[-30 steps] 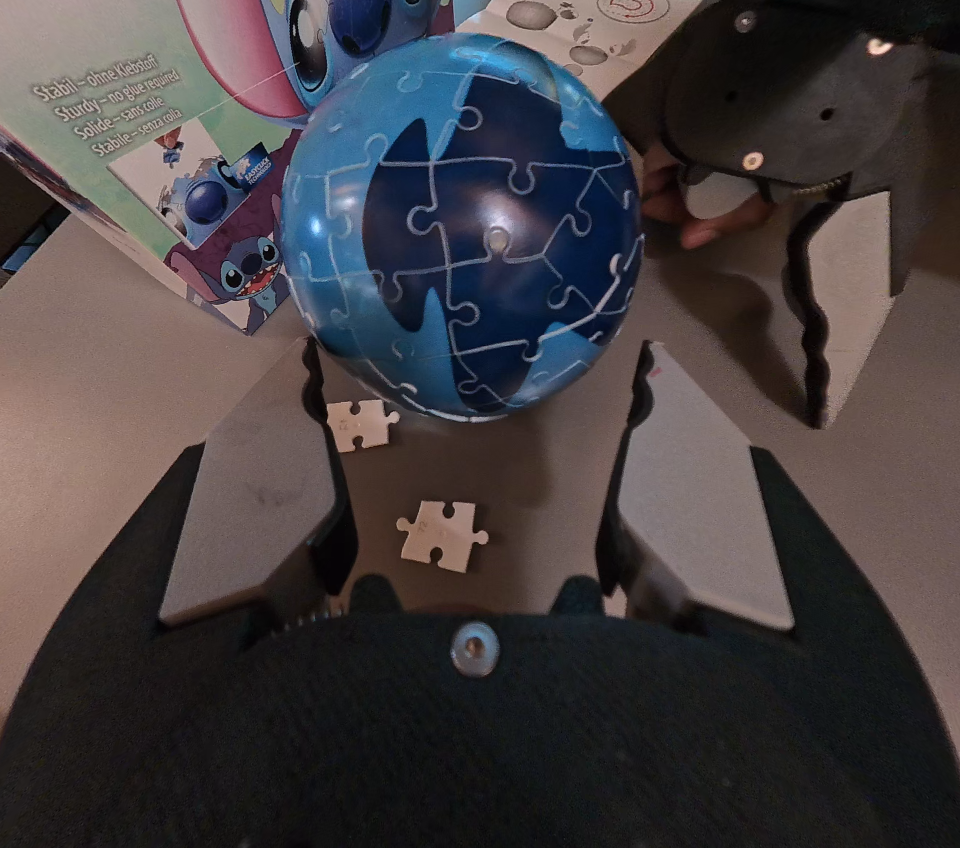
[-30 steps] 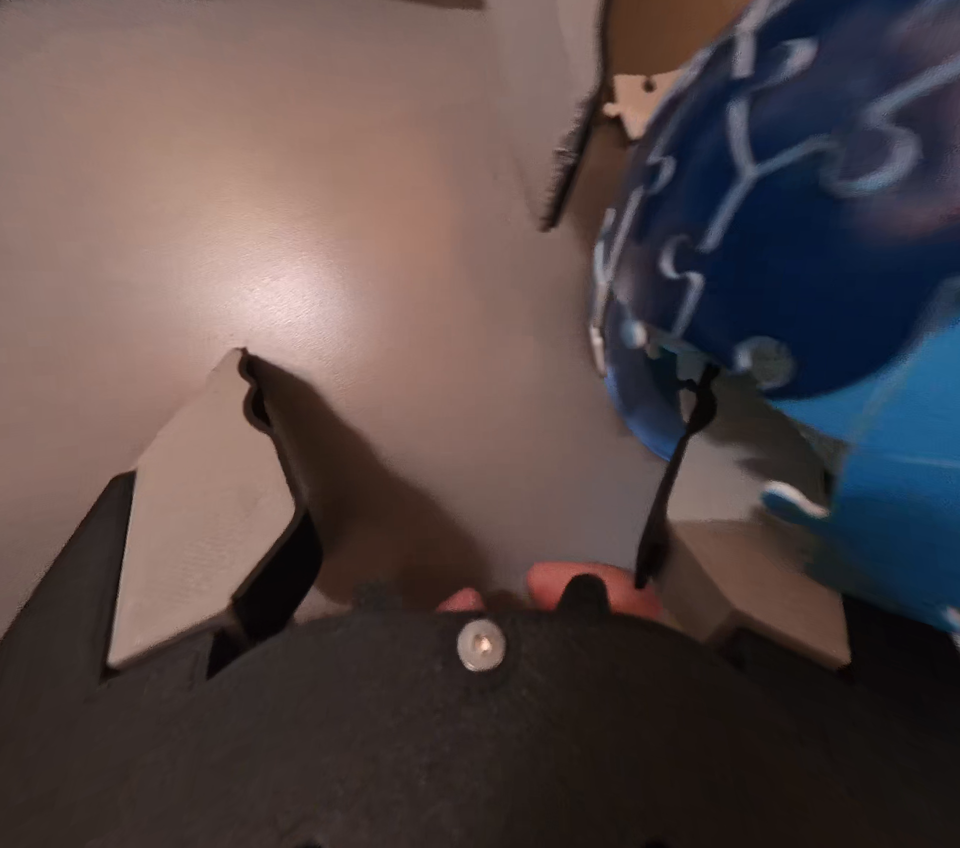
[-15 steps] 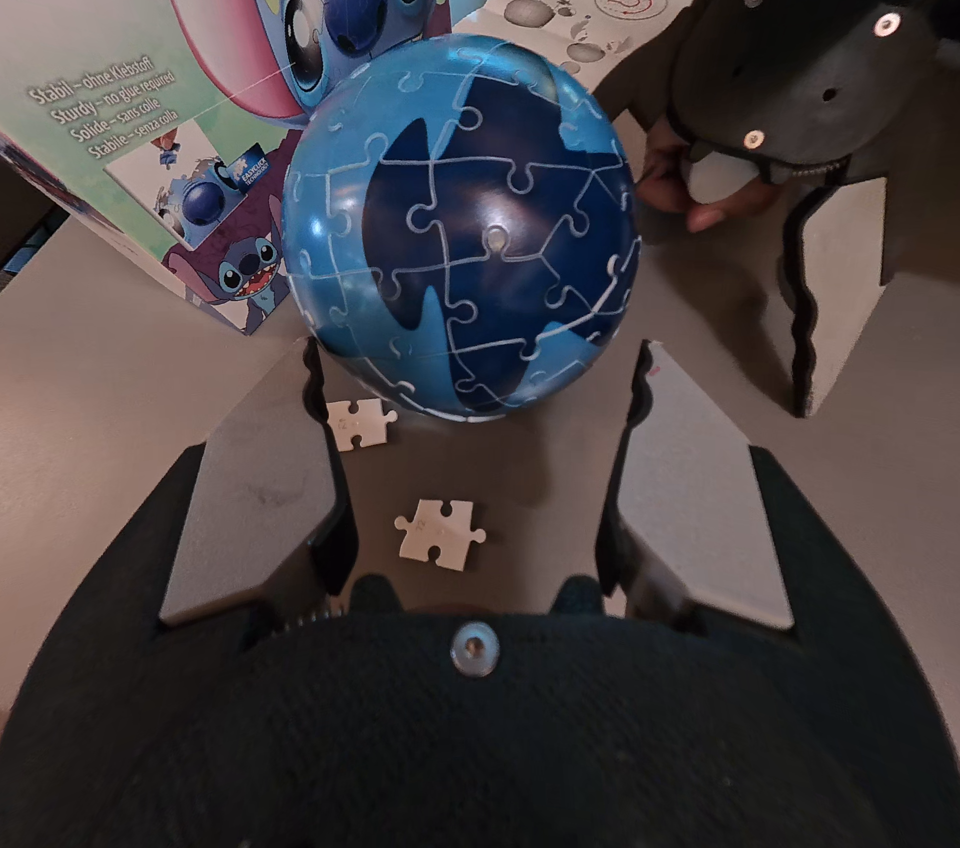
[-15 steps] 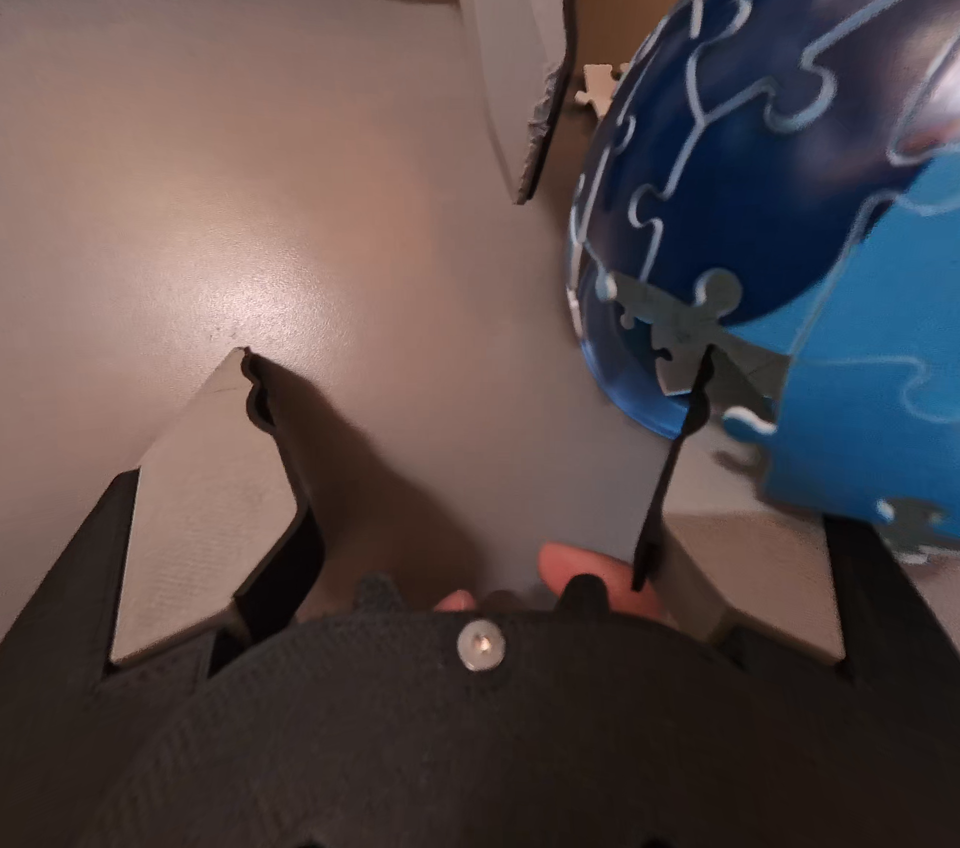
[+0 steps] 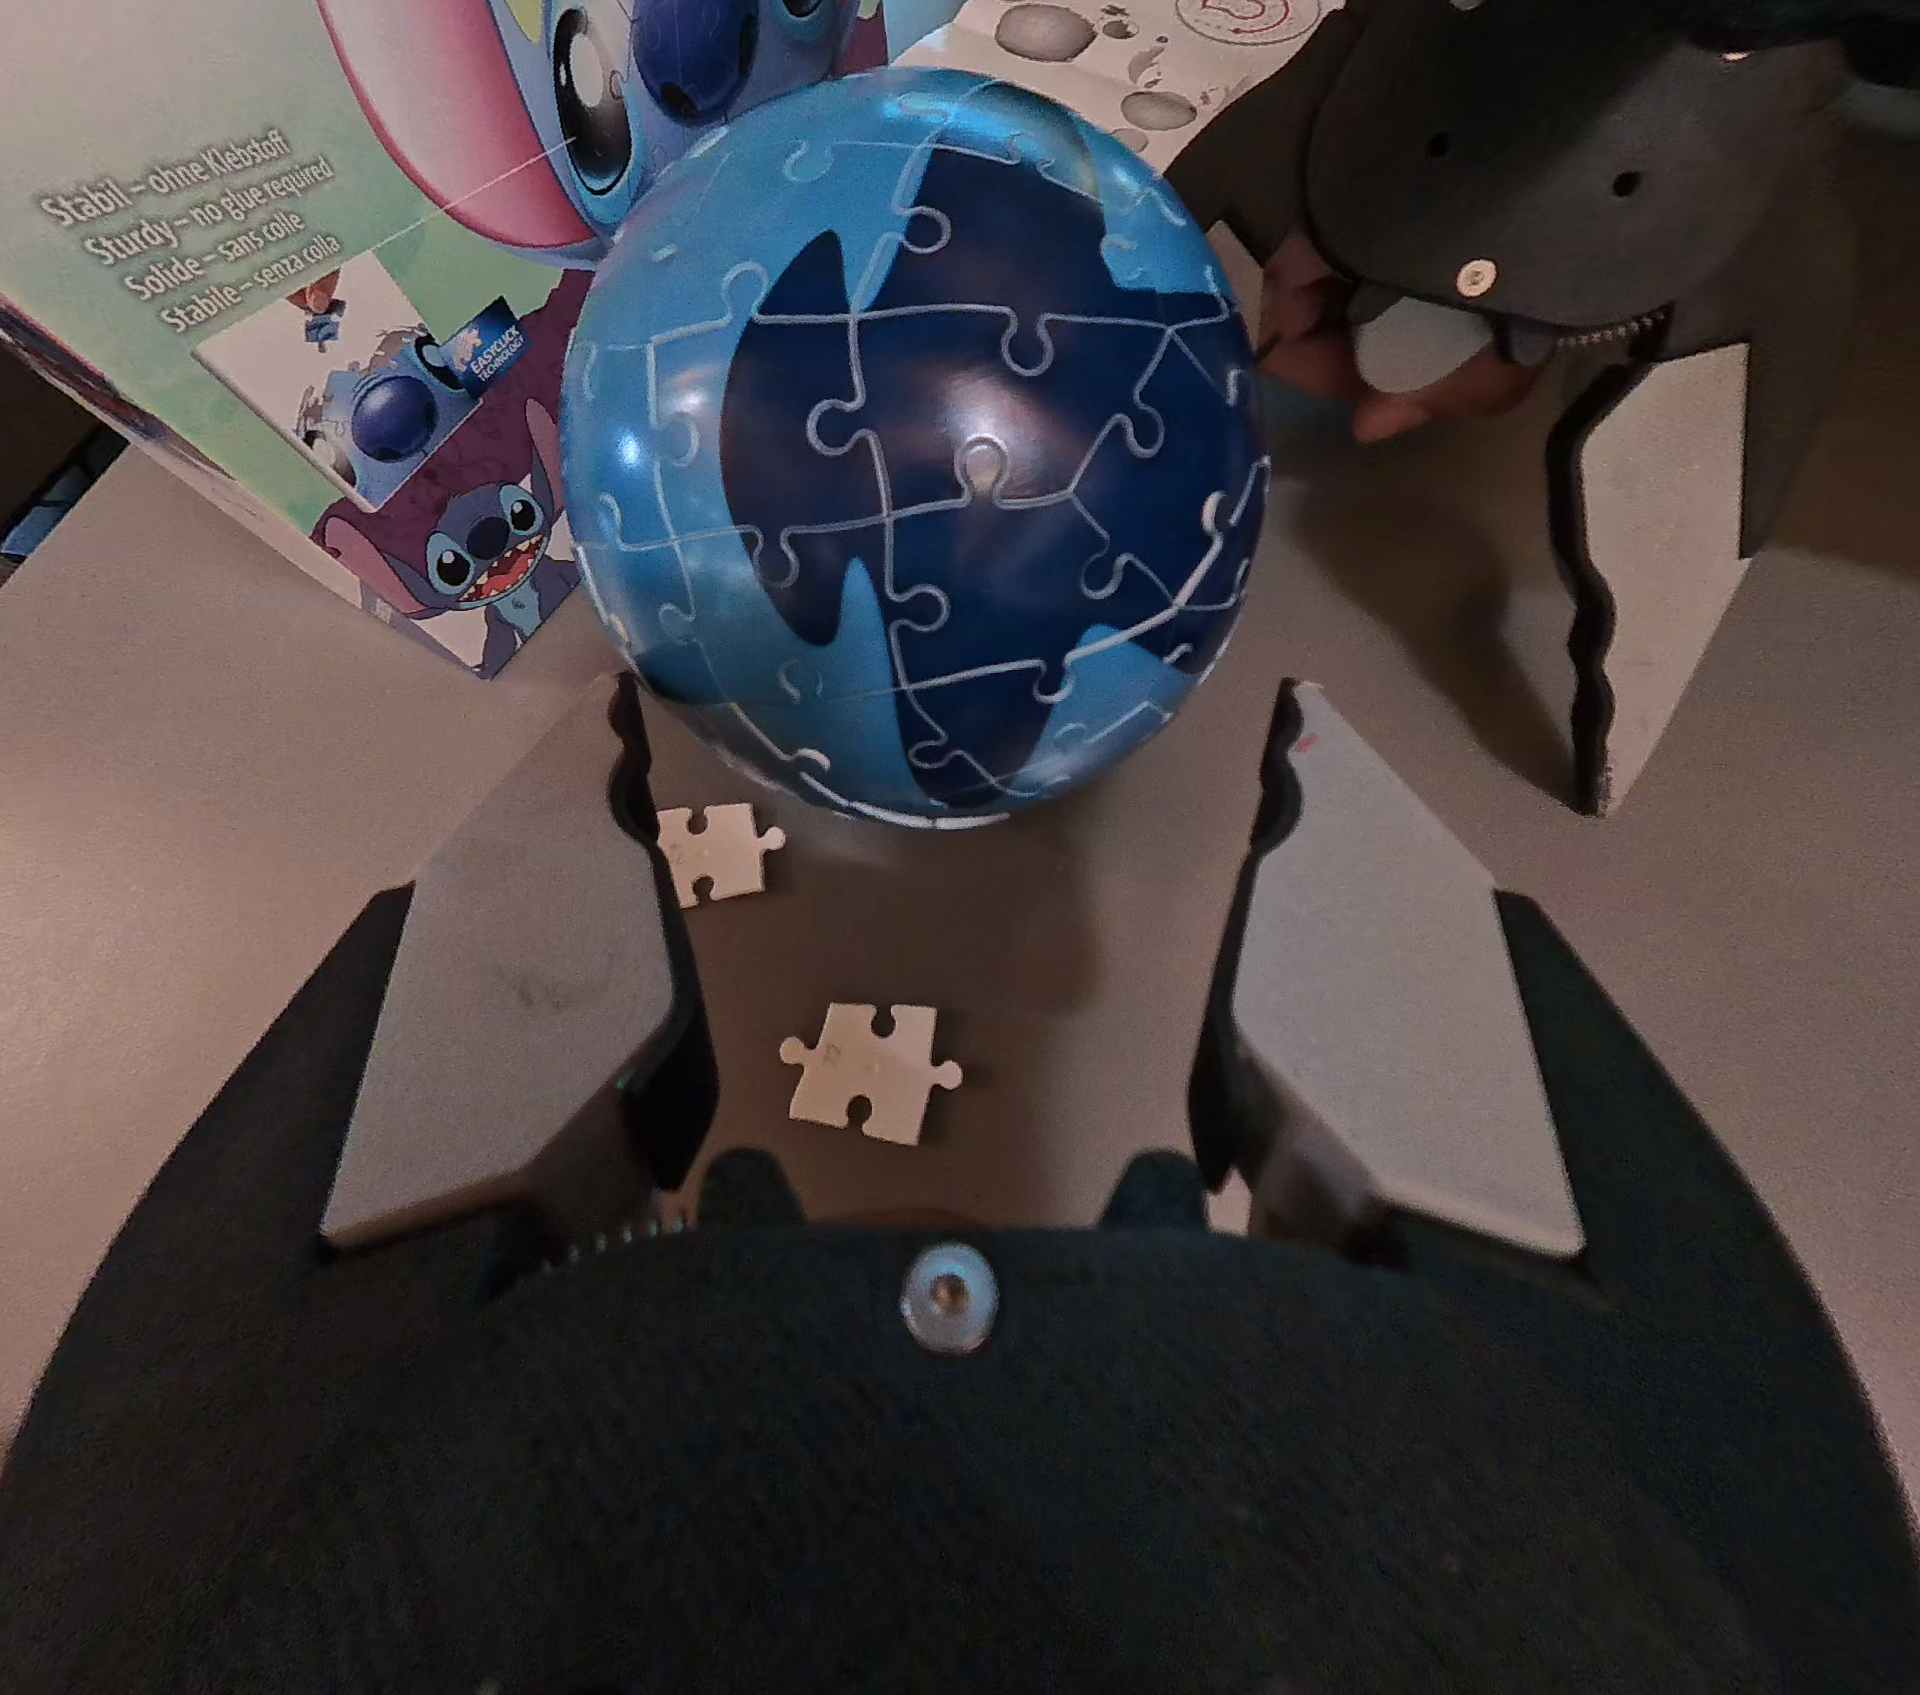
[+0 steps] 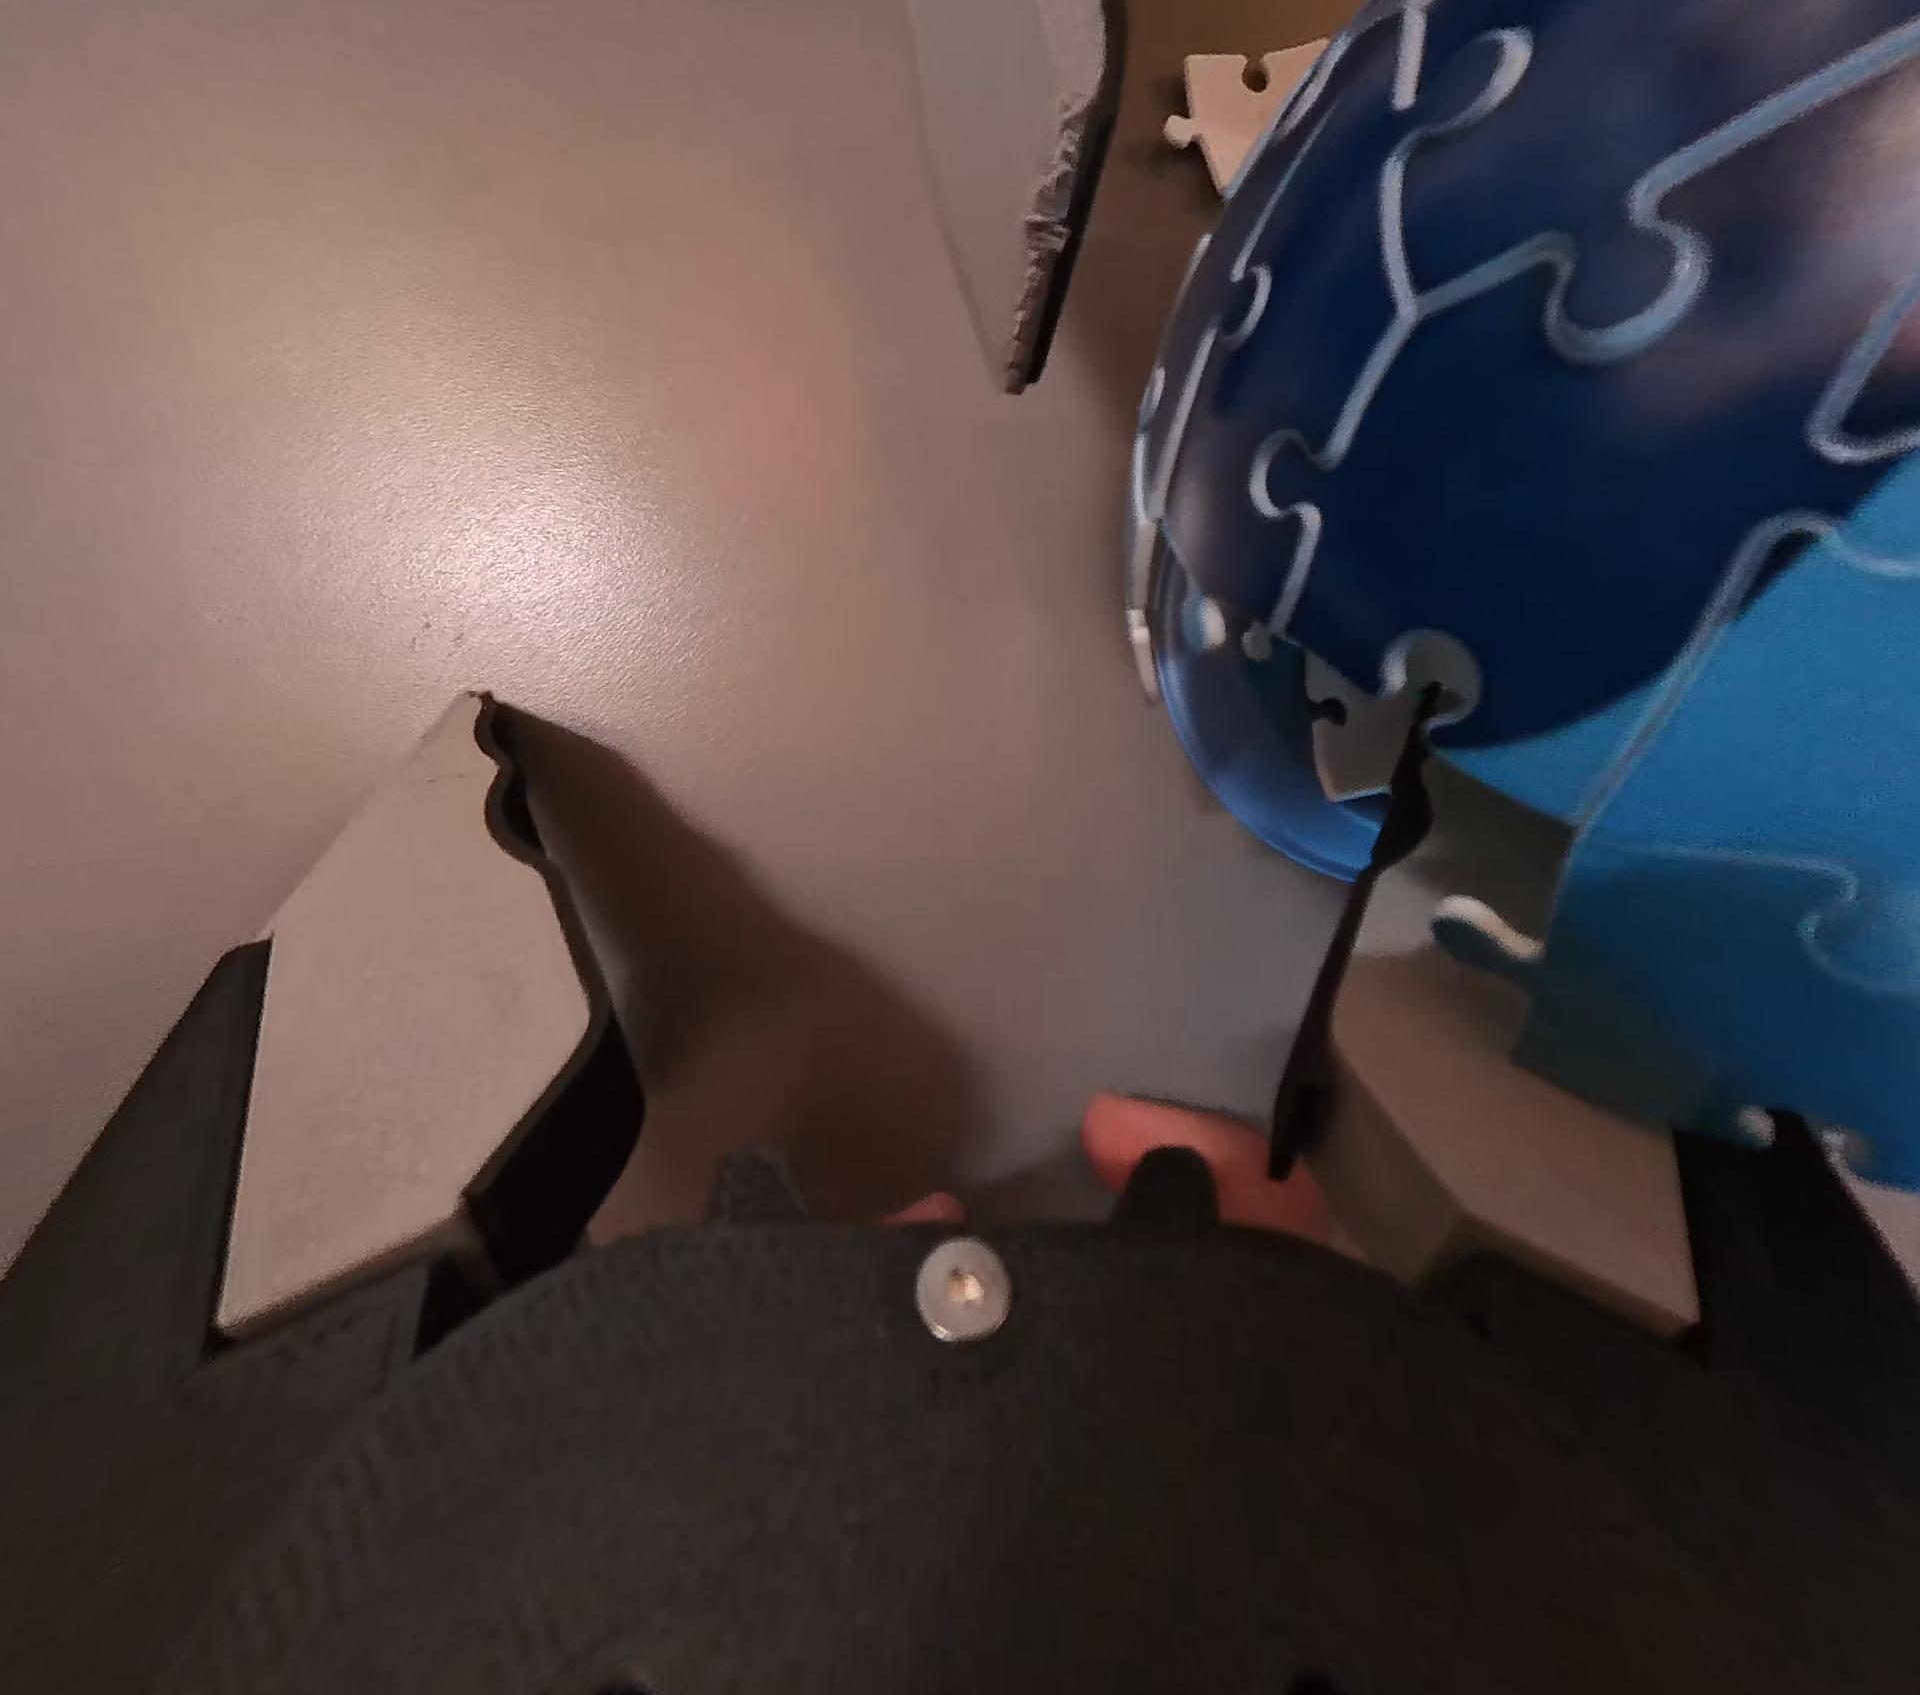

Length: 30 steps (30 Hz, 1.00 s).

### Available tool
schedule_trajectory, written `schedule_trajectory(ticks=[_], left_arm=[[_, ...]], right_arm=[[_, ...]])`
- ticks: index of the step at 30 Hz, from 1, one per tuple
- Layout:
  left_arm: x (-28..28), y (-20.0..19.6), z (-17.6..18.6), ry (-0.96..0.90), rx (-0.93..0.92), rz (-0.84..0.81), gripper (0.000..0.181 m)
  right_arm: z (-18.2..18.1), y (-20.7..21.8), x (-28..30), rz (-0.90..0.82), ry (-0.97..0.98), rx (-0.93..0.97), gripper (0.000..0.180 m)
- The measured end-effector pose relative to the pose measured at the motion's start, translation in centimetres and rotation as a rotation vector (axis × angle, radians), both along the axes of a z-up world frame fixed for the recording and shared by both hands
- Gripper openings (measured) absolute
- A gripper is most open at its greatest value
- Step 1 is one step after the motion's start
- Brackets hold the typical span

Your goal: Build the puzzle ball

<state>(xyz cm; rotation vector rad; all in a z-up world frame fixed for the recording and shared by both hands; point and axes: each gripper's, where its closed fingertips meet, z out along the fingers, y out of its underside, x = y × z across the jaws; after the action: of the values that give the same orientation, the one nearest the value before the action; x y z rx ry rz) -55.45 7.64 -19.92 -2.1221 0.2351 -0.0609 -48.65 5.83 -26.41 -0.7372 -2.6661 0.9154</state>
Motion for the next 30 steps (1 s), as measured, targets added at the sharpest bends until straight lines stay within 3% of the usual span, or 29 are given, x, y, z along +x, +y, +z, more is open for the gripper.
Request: schedule_trajectory(ticks=[10,23,30], left_arm=[[0.1,0.0,0.1,0.002,0.005,0.000,0.115],[0.1,-0.1,-0.1,-0.002,-0.003,-0.002,0.115],[0.3,0.0,-0.1,0.002,-0.004,-0.005,0.115]], right_arm=[[-0.1,0.0,-0.2,-0.046,-0.009,-0.025,0.155],[1.2,0.2,-0.7,-0.044,0.126,-0.033,0.141],[0.4,0.3,0.0,-0.047,0.034,-0.025,0.148]])
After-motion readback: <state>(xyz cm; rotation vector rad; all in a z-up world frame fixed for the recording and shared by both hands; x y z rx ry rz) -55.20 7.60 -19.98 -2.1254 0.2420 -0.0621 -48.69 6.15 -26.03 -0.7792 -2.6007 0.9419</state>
